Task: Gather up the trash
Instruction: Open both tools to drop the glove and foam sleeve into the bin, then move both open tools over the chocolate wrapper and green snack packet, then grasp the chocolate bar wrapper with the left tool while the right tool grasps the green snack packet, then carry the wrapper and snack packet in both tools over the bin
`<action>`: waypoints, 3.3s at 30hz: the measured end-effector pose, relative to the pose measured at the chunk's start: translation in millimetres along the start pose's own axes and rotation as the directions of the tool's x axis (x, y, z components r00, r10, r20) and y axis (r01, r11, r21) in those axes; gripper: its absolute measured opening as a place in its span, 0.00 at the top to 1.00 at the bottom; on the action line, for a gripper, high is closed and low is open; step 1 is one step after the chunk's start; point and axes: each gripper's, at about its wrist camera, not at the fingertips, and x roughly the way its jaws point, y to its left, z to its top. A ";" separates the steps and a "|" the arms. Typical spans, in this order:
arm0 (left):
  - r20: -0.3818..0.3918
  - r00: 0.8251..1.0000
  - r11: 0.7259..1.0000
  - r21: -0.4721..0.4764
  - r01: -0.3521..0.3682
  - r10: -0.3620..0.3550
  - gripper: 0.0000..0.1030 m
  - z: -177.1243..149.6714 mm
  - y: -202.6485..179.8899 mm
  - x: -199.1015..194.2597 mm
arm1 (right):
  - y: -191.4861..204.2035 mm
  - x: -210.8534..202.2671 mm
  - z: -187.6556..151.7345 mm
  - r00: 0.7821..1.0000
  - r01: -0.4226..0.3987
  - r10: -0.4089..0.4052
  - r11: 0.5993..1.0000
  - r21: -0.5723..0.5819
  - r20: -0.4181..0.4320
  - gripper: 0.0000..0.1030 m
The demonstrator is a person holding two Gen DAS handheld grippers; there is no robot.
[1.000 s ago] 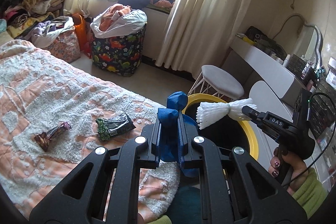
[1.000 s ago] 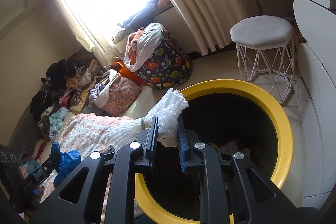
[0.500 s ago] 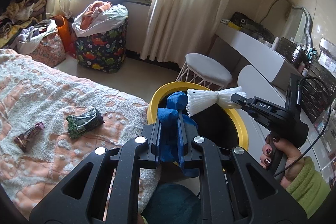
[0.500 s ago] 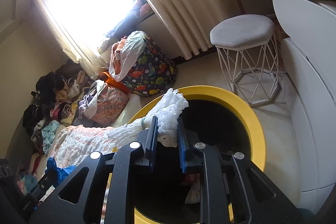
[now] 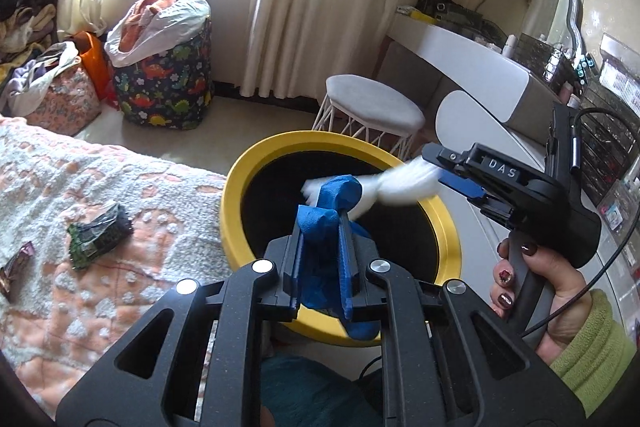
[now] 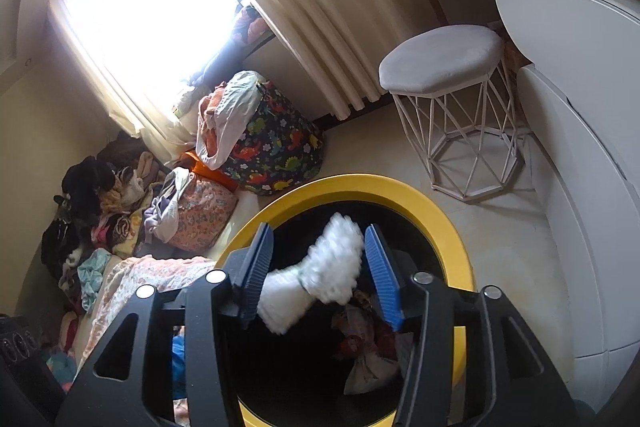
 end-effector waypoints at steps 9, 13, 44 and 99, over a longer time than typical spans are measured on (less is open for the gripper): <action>0.019 1.000 0.999 -0.045 -0.014 0.015 0.14 1.6 8.9 -0.5 | 7.6 -0.8 0.9 1.000 -0.010 0.010 1.000 -0.018 -0.005 0.39; 0.042 0.996 0.995 -0.060 -0.078 0.081 0.11 0.0 18.1 -9.5 | 16.5 0.6 -1.3 1.000 -0.021 0.021 0.999 -0.041 -0.011 0.37; 0.112 0.909 0.902 -0.218 -0.373 0.402 0.11 -10.3 138.6 -90.4 | 138.8 25.4 -51.1 0.955 -0.261 0.212 0.934 -0.242 -0.209 0.34; -0.052 0.960 0.906 -0.319 -0.277 0.276 0.89 -43.2 208.2 -79.4 | 180.7 67.8 -82.5 0.930 -0.283 0.205 0.929 -0.237 -0.306 0.90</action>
